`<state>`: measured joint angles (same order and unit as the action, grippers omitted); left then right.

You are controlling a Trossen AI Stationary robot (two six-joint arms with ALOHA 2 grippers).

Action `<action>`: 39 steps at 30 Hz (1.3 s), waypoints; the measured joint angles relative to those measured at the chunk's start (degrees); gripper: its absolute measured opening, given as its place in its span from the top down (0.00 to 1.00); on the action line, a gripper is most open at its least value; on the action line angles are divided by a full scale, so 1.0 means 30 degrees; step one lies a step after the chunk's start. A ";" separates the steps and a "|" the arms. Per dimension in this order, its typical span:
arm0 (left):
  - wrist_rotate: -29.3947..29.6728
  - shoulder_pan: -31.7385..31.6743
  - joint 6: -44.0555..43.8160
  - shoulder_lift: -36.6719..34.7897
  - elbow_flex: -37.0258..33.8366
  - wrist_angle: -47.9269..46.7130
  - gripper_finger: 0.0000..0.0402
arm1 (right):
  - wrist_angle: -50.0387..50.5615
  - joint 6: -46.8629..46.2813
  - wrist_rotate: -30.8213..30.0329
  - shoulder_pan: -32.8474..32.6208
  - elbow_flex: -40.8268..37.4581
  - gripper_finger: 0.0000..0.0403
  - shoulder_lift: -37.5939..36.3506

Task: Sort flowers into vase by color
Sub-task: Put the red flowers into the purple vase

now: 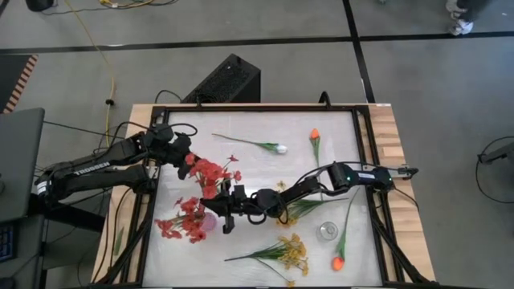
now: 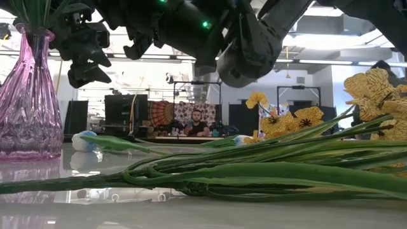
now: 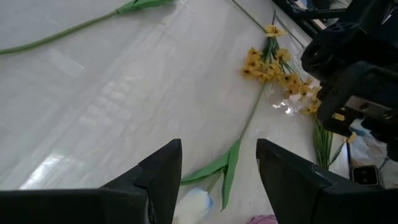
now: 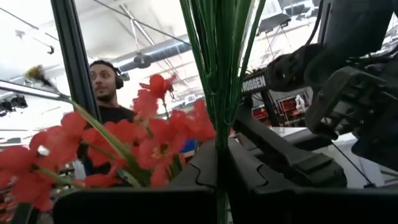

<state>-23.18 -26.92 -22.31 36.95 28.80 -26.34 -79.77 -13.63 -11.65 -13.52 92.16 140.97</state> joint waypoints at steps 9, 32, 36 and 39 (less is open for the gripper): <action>-0.0006 0.0000 0.0080 0.0000 0.0000 -0.0317 0.52 | 0.0647 0.0692 0.1735 0.0322 0.0000 0.89 0.0000; -0.0054 0.0000 0.0787 0.0000 0.0000 -0.0961 0.52 | 1.0297 0.0247 0.6254 0.1278 -0.0029 0.48 -0.2895; -0.0036 0.0000 0.0879 0.0000 0.0000 -0.0868 0.52 | 1.5979 0.1690 0.6533 0.1461 -0.0029 0.45 -0.4737; -0.0016 0.0000 0.1033 0.0007 0.0000 -0.0871 0.52 | 1.9052 0.2749 0.6502 0.1459 -0.0029 0.44 -0.5934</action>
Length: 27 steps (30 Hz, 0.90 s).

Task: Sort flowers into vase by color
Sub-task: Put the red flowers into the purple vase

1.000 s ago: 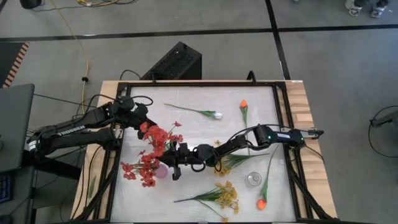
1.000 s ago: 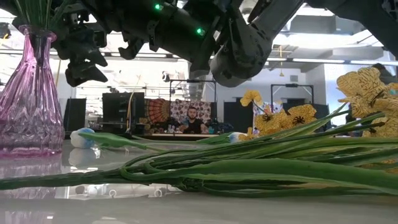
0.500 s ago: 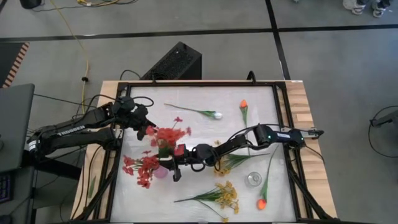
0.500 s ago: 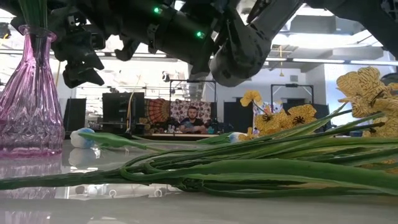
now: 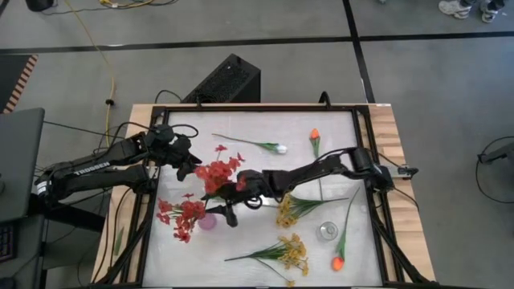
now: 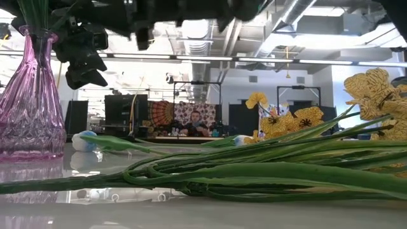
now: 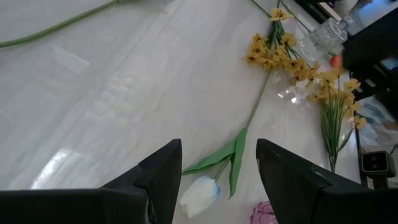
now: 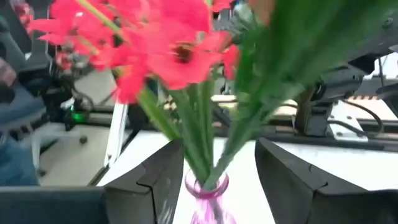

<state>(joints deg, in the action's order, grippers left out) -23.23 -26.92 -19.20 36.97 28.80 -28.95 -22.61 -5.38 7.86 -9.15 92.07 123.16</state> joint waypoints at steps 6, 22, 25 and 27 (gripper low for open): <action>0.0334 0.0000 0.0322 0.0000 0.0000 0.0018 0.52 | 0.3017 0.0482 -0.0020 0.0067 0.0000 0.44 -0.1414; 0.0629 0.0000 0.1552 0.0000 0.0000 0.0211 0.52 | 0.4704 0.3742 -0.0647 -0.0577 0.1414 0.49 -0.1883; 0.1069 -0.0005 0.1706 0.0000 0.0000 0.0211 0.52 | 0.6535 0.2681 -0.0641 -0.0338 0.1778 0.51 -0.1883; 0.1373 -0.0004 0.1762 -0.0007 0.0000 0.0222 0.52 | 0.7153 0.2235 -0.0645 -0.0140 0.1778 0.52 -0.1877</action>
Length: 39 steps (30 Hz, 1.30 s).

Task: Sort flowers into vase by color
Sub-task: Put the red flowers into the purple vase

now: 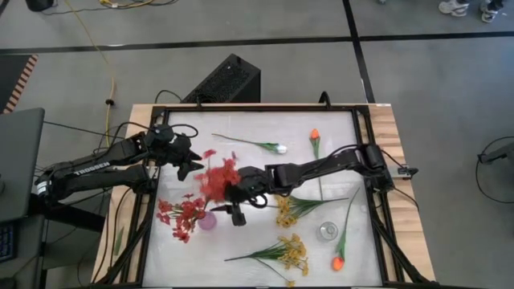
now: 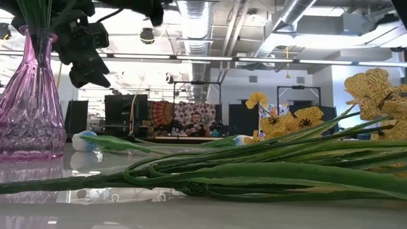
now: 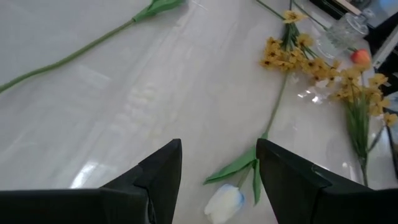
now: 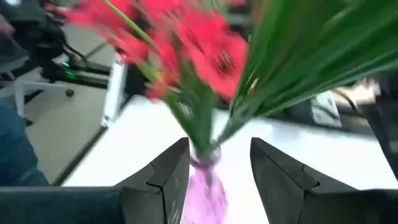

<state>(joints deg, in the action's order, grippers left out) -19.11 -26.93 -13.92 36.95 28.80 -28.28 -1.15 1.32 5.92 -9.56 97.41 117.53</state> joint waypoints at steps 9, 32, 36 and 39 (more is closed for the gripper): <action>0.0091 0.0004 0.0403 0.0007 0.0000 -0.0009 0.52 | -0.0195 -0.1704 0.0876 0.0221 0.0022 0.56 0.0579; -0.8553 0.1568 -0.3564 0.1474 0.0007 0.9239 0.54 | 0.0273 -0.1212 0.0951 0.0405 0.0015 0.59 0.0606; -0.8237 0.2197 -0.3578 0.2588 0.0007 0.9302 0.54 | 0.0272 -0.0854 0.0951 0.0496 0.0030 0.59 0.0606; -0.8137 0.2335 -0.3560 0.3326 0.0007 0.9326 0.54 | 0.0855 -0.0787 0.0944 0.0563 0.0333 0.59 0.0606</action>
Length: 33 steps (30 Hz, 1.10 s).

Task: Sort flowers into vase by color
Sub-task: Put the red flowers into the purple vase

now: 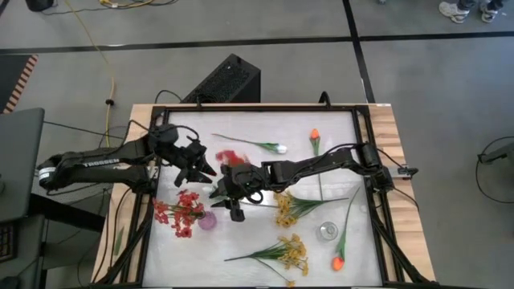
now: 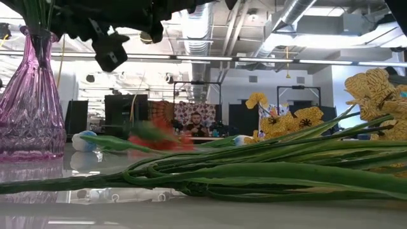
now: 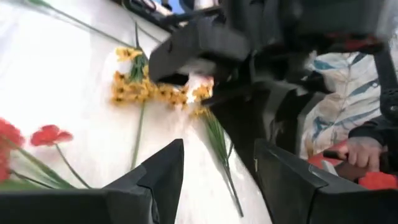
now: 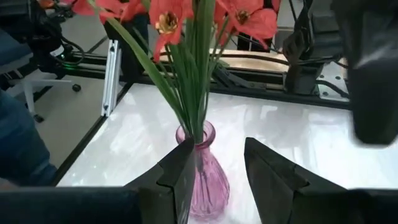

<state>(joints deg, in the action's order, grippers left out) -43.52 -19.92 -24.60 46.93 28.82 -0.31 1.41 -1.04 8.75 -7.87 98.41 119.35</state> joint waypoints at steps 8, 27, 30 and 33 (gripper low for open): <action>0.1163 -0.1671 -0.0264 -0.0432 0.1310 -0.2263 0.54 | 0.7660 -0.2970 0.0022 0.0694 0.2940 0.59 -0.0176; 0.2067 -0.4116 0.0488 0.1271 0.2652 -0.9138 0.54 | 0.7323 -2.4667 -0.1524 0.1101 0.2151 0.59 0.3982; 0.1667 -0.4116 0.0602 0.1227 0.2652 -0.9173 0.54 | 0.7439 -2.5777 -0.2376 0.1047 0.2136 0.59 0.4459; 0.1154 -0.4116 0.1009 0.1232 0.2652 -0.9313 0.54 | 0.7219 -2.6337 -0.3408 0.0989 0.2166 0.59 0.4598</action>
<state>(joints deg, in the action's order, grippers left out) -40.06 -32.27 -21.57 50.62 36.77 -28.24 23.07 -80.05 -1.47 -4.91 104.90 133.14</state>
